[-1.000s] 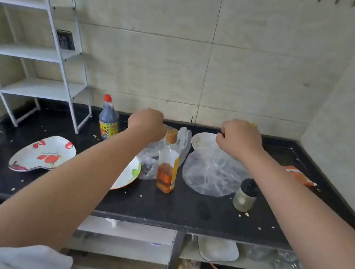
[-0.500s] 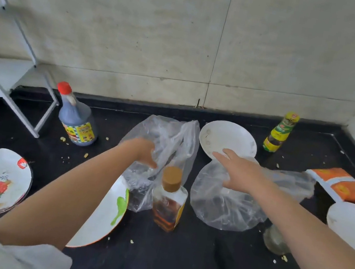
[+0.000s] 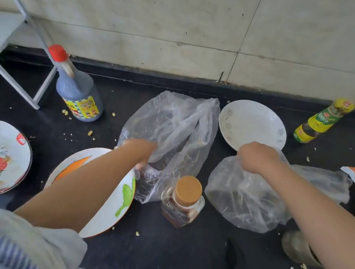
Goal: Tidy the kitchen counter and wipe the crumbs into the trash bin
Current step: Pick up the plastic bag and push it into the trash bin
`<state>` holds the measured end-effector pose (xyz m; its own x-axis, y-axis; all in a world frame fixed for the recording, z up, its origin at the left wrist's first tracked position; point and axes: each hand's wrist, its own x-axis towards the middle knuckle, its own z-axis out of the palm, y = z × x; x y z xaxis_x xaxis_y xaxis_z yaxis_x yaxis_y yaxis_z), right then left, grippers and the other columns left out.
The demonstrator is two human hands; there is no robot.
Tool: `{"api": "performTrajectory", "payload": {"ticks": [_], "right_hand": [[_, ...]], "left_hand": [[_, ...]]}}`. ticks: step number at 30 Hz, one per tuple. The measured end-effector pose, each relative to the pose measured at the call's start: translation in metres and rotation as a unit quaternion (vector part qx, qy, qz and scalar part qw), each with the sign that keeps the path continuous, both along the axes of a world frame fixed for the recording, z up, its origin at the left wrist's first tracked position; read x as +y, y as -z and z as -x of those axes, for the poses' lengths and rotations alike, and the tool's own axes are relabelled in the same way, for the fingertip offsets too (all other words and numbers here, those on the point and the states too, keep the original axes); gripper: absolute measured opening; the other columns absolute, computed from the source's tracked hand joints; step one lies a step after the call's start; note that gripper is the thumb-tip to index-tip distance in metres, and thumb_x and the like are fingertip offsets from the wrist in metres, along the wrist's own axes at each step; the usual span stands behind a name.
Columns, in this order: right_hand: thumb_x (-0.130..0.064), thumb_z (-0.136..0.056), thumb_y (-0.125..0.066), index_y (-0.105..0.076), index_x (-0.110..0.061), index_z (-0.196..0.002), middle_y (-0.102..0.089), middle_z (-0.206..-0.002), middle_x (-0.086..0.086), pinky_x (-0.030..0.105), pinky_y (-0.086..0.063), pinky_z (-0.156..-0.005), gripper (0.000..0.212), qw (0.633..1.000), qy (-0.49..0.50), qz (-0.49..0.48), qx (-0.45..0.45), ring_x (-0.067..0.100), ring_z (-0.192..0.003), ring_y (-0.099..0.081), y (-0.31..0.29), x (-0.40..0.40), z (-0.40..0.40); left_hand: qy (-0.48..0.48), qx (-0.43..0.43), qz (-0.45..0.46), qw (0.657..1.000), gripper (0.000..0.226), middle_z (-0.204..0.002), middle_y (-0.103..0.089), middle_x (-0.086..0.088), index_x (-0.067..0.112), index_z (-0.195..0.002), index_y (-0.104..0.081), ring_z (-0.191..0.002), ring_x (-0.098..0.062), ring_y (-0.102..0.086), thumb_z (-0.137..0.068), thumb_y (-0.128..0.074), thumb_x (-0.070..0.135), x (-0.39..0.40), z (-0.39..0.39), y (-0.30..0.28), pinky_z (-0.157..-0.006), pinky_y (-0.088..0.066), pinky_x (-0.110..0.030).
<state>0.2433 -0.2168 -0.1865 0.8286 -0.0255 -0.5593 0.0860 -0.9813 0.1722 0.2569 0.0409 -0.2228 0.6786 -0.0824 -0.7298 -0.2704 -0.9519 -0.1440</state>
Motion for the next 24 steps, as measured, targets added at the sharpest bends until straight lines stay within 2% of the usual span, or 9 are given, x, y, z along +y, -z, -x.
{"api": "performTrajectory", "payload": {"ticks": [3, 9, 12, 14, 16, 18, 20, 21, 24], "right_hand": [[-0.003, -0.087, -0.041, -0.061, -0.014, -0.111, -0.059, -0.098, 0.003, 0.024, -0.04, -0.062, 0.034, 0.999, 0.023, -0.04, -0.022, 0.02, -0.082, -0.054, -0.007, 0.002, -0.006], [-0.001, -0.091, -0.035, -0.063, -0.009, -0.115, -0.062, -0.119, 0.011, 0.034, -0.046, -0.083, 0.038, 0.976, 0.112, -0.105, -0.154, 0.029, -0.108, -0.057, -0.059, 0.007, -0.017], [-0.003, -0.092, -0.038, -0.062, 0.003, -0.102, -0.061, -0.113, 0.018, 0.028, -0.038, -0.073, 0.027, 0.958, 0.127, -0.146, -0.212, 0.033, -0.099, -0.056, -0.093, 0.007, -0.024], [-0.007, -0.093, -0.04, -0.052, 0.003, -0.071, -0.06, -0.092, 0.021, 0.022, -0.031, -0.061, 0.027, 0.944, 0.133, -0.192, -0.232, 0.031, -0.085, -0.051, -0.115, 0.006, -0.03], [-0.001, -0.089, -0.041, -0.043, -0.002, -0.056, -0.052, -0.059, 0.014, 0.017, -0.025, -0.049, 0.033, 0.932, 0.147, -0.238, -0.231, 0.025, -0.072, -0.048, -0.138, 0.007, -0.032], [0.004, -0.083, -0.044, -0.039, 0.001, -0.053, -0.043, -0.032, 0.005, 0.017, -0.029, -0.05, 0.03, 0.912, 0.166, -0.294, -0.234, 0.024, -0.06, -0.05, -0.155, 0.007, -0.034], [0.004, -0.079, -0.045, -0.057, 0.01, -0.062, -0.044, -0.041, 0.009, 0.027, -0.042, -0.063, 0.022, 0.869, 0.163, -0.398, -0.245, 0.025, -0.066, -0.051, -0.175, 0.009, -0.034], [0.003, -0.08, -0.046, -0.056, 0.003, -0.064, -0.044, -0.053, 0.01, 0.033, -0.046, -0.066, 0.019, 0.837, 0.167, -0.458, -0.248, 0.025, -0.069, -0.05, -0.189, 0.012, -0.03], [-0.003, -0.082, -0.052, -0.054, -0.004, -0.075, -0.043, -0.069, 0.01, 0.031, -0.05, -0.069, 0.007, 0.797, 0.115, -0.532, -0.263, 0.022, -0.071, -0.05, -0.213, 0.02, -0.019]], "left_hand": [[-0.052, -0.064, 0.03, 0.996, 0.049, -0.142, -0.045, -0.008, 0.017, -0.141, -0.041, -0.13, -0.029, -0.045, -0.094, -0.042, 0.004, 0.004, -0.011, -0.003, -0.102, -0.041, -0.039], [-0.252, -0.231, 0.231, 0.911, 0.045, -0.122, -0.059, -0.019, 0.006, -0.127, -0.056, -0.109, -0.036, -0.059, -0.09, -0.033, -0.007, 0.004, -0.036, -0.062, -0.09, -0.051, -0.038], [-0.282, -0.269, 0.298, 0.871, 0.041, -0.124, -0.059, -0.022, 0.0, -0.125, -0.056, -0.112, -0.037, -0.058, -0.09, -0.035, -0.008, -0.004, -0.033, -0.106, -0.094, -0.05, -0.039], [-0.309, -0.29, 0.338, 0.84, 0.034, -0.124, -0.059, -0.021, -0.002, -0.121, -0.057, -0.111, -0.033, -0.059, -0.092, -0.039, -0.003, -0.008, -0.029, -0.128, -0.087, -0.051, -0.033], [-0.332, -0.295, 0.36, 0.82, 0.024, -0.114, -0.062, -0.017, 0.005, -0.103, -0.061, -0.093, -0.028, -0.06, -0.091, -0.04, 0.0, -0.013, -0.02, -0.152, -0.065, -0.046, -0.022], [-0.362, -0.32, 0.395, 0.782, 0.018, -0.081, -0.057, -0.012, 0.01, -0.079, -0.052, -0.061, -0.017, -0.045, -0.09, -0.042, 0.0, -0.014, -0.011, -0.17, -0.048, -0.03, -0.017], [-0.37, -0.347, 0.423, 0.751, 0.026, -0.06, -0.041, -0.004, 0.011, -0.065, -0.047, -0.052, -0.011, -0.032, -0.089, -0.044, 0.001, -0.017, 0.005, -0.193, -0.047, -0.025, -0.019], [-0.384, -0.368, 0.442, 0.722, 0.025, -0.059, -0.04, -0.002, 0.011, -0.065, -0.049, -0.052, -0.011, -0.032, -0.088, -0.047, 0.002, -0.016, 0.015, -0.205, -0.049, -0.026, -0.021], [-0.403, -0.393, 0.496, 0.661, 0.018, -0.071, -0.049, -0.003, 0.013, -0.097, -0.061, -0.057, -0.007, -0.039, -0.087, -0.051, 0.002, -0.019, 0.047, -0.236, -0.05, -0.033, -0.017]]}}
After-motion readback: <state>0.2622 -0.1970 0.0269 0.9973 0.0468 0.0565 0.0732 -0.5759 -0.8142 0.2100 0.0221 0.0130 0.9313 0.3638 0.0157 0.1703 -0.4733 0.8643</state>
